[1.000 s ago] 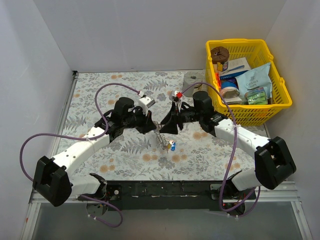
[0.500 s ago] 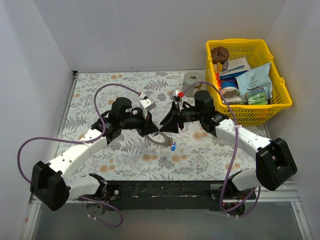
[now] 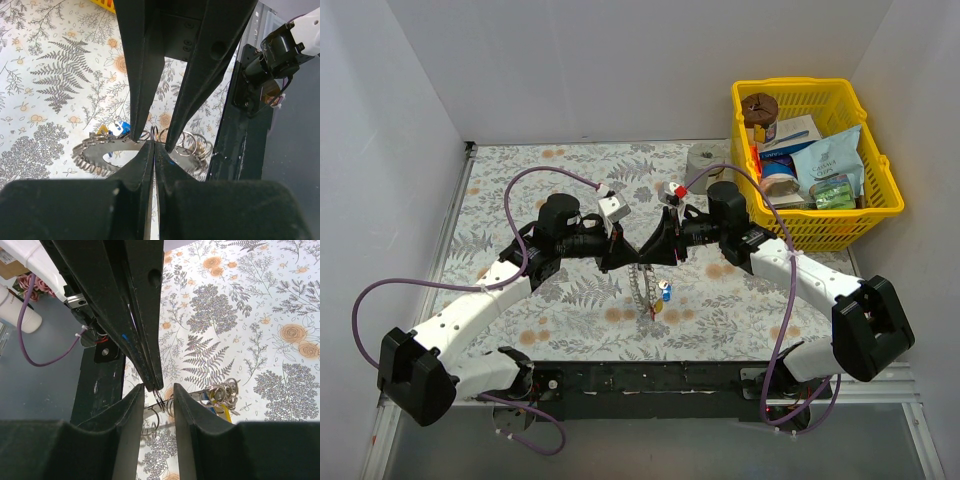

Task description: Put the keys on the keyring

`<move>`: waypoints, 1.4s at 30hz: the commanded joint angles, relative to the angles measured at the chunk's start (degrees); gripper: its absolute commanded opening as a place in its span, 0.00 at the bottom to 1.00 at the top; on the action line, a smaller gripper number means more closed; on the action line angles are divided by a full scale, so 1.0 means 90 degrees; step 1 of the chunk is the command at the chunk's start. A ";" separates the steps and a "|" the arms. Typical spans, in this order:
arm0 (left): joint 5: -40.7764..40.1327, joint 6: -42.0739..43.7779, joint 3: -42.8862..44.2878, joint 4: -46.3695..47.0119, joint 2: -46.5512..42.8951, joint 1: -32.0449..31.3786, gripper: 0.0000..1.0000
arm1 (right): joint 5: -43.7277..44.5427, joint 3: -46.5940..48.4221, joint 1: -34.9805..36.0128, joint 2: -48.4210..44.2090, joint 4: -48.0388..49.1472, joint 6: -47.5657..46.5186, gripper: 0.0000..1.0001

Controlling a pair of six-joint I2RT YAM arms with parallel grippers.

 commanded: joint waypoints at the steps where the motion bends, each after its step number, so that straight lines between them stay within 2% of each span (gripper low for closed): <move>1: 0.0147 0.0021 0.0098 0.0266 -0.0309 0.0004 0.00 | -0.0031 0.0164 0.0032 -0.0189 -0.0031 -0.0207 0.35; 8: 0.0127 0.0070 0.0088 0.0256 -0.0338 0.0004 0.00 | 0.0095 0.0154 0.0022 -0.0267 -0.0197 -0.0363 0.33; 20: 0.0039 0.0118 0.0030 0.0227 -0.0407 0.0004 0.00 | 0.0232 0.0174 0.0022 -0.0189 -0.0510 -0.0588 0.22; 23: 0.0059 0.0109 0.0020 0.0237 -0.0397 0.0004 0.00 | 0.0232 0.0183 0.0022 -0.0179 -0.0500 -0.0569 0.15; 25: 0.0039 0.0109 0.0010 0.0237 -0.0407 0.0004 0.00 | 0.0232 0.0203 0.0022 -0.0130 -0.0510 -0.0539 0.04; 26: 0.0049 0.0109 0.0020 0.0227 -0.0407 0.0004 0.00 | 0.0242 0.0222 0.0022 -0.0120 -0.0510 -0.0520 0.01; 33: -0.0263 0.0060 -0.0009 0.0305 -0.0436 0.0004 0.00 | 0.0398 0.0291 0.0022 -0.0071 -0.0588 -0.0451 0.01; 34: -0.0331 0.0031 -0.0009 0.0344 -0.0456 0.0004 0.05 | 0.0495 0.0310 0.0022 -0.0100 -0.0598 -0.0442 0.01; 36: -0.0633 -0.0115 -0.0048 0.0509 -0.0524 0.0013 0.09 | 0.0680 0.0349 0.0022 -0.0130 -0.0617 -0.0355 0.01; 38: -0.0839 -0.0242 -0.0087 0.0637 -0.0563 0.0013 0.21 | 0.0808 0.0475 0.0022 -0.0179 -0.0627 -0.0247 0.01; 41: -0.1200 -0.0477 -0.0175 0.0959 -0.0612 0.0023 0.48 | 0.0954 0.0622 0.0022 -0.0237 -0.0676 -0.0217 0.01; 42: -0.1211 -0.0564 -0.0185 0.1066 -0.0612 0.0033 0.51 | 0.1013 0.0671 0.0022 -0.0276 -0.0686 -0.0256 0.01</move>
